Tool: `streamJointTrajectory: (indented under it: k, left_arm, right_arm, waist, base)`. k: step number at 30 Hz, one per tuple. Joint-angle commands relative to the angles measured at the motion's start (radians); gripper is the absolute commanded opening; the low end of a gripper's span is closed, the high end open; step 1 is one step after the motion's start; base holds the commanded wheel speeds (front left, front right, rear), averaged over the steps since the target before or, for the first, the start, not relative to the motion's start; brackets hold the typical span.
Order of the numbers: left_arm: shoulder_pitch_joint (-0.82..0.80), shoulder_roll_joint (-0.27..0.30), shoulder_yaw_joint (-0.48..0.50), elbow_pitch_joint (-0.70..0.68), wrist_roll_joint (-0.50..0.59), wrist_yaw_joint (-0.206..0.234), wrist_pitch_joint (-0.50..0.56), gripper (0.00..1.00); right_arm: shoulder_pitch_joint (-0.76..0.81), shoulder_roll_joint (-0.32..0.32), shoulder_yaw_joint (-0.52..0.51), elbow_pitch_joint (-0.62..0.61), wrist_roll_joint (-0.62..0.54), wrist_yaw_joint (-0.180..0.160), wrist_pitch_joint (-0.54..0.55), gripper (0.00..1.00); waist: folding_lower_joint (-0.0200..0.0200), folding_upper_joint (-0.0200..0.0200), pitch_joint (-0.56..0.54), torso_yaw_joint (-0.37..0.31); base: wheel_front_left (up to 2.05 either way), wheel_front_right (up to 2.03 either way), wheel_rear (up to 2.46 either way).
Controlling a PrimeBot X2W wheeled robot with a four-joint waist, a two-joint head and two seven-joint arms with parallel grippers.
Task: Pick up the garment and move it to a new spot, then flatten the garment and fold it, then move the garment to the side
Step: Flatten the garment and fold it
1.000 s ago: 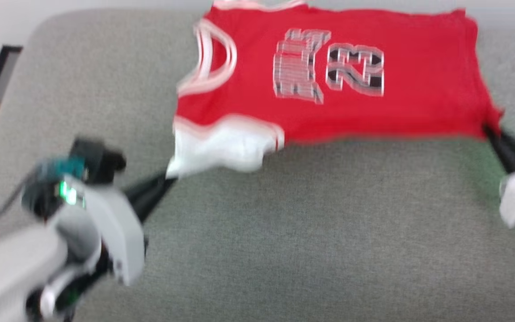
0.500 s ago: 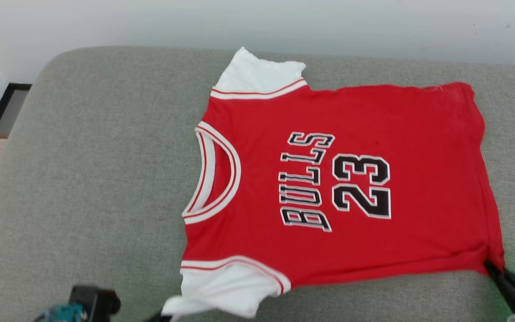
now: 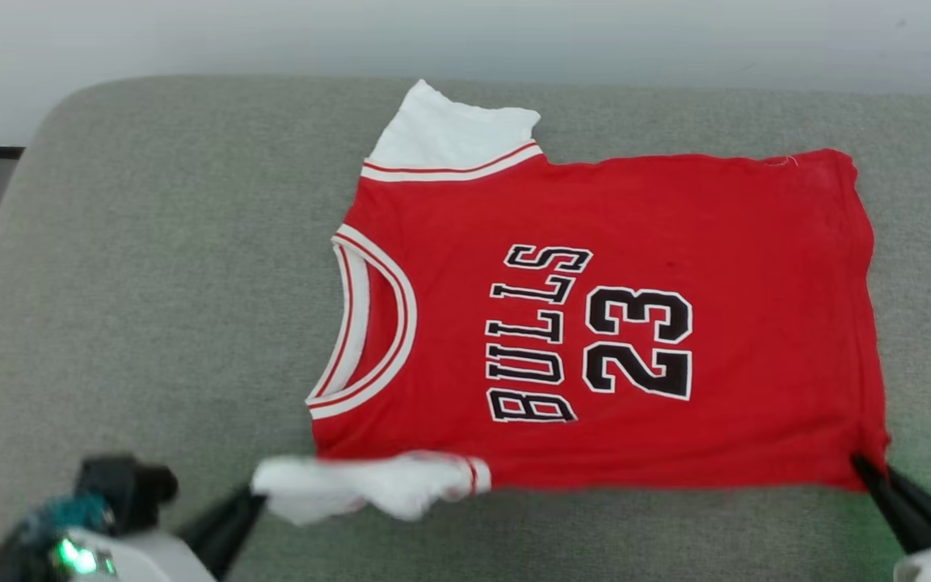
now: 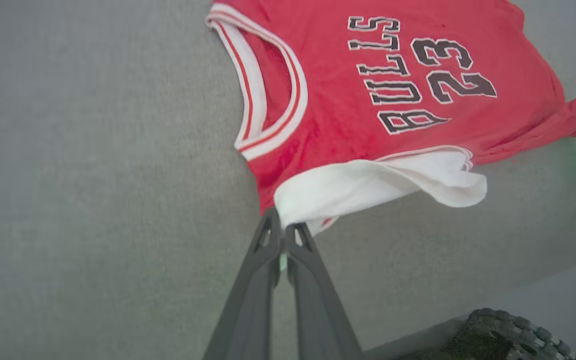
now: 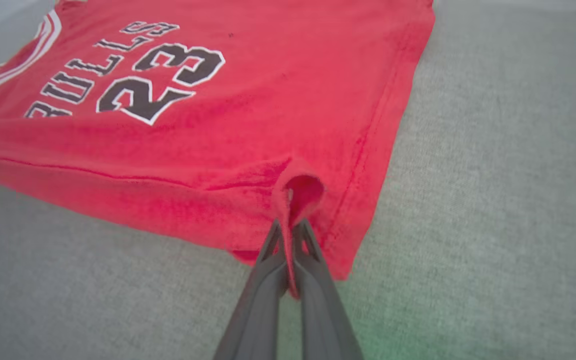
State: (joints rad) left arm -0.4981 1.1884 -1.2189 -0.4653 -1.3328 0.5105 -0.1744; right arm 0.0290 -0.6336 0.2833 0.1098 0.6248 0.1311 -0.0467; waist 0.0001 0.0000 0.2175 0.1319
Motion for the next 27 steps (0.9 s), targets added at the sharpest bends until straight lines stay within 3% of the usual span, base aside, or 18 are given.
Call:
streamJointTrajectory:
  k: [1, 5, 10, 19, 24, 27]
  left_arm:
    - [-0.034, 0.012, 0.01, -0.002, 0.026, -0.002, 0.013, 0.0]
    - [-0.157, 0.035, 0.038, 0.017, 0.097, -0.042, 0.101, 0.0]
    - [-0.308, -0.017, 0.062, 0.12, 0.166, -0.152, 0.209, 0.0]
    - [-0.477, -0.22, 0.047, 0.442, 0.194, -0.367, 0.315, 0.0]
    - [-0.506, -0.32, 0.031, 0.616, 0.149, -0.457, 0.364, 0.0]
    - [-0.511, -0.361, 0.028, 0.701, 0.109, -0.49, 0.397, 0.0]
  right_arm:
    - [-0.025, 0.005, -0.014, -0.018, -0.002, -0.001, 0.015, 0.0]
    - [-0.084, 0.005, -0.045, -0.086, -0.01, -0.001, 0.102, 0.0]
    - [-0.192, 0.012, -0.06, -0.083, -0.028, -0.001, 0.185, 0.0]
    - [-0.364, 0.039, -0.049, 0.045, -0.046, -0.001, 0.289, 0.0]
    - [-0.413, 0.056, -0.026, 0.099, -0.028, -0.001, 0.344, 0.0]
    - [-0.432, 0.062, -0.01, 0.119, -0.015, -0.001, 0.37, 0.0]
  waist:
    - [-0.0001, 0.0, 0.01, -0.013]
    - [-0.0001, 0.0, 0.027, -0.032]
    - [-0.0001, 0.0, 0.064, -0.044]
    - [-0.0001, 0.0, 0.118, -0.044]
    - [-0.0001, 0.0, 0.137, -0.043]
    - [-0.0001, 0.0, 0.142, -0.043]
  base:
    - [0.0, 0.0, 0.0]
    - [0.0, 0.0, 0.0]
    - [0.0, 0.0, 0.0]
    - [0.0, 0.0, 0.0]
    - [0.0, 0.0, 0.0]
    - [0.0, 0.0, 0.0]
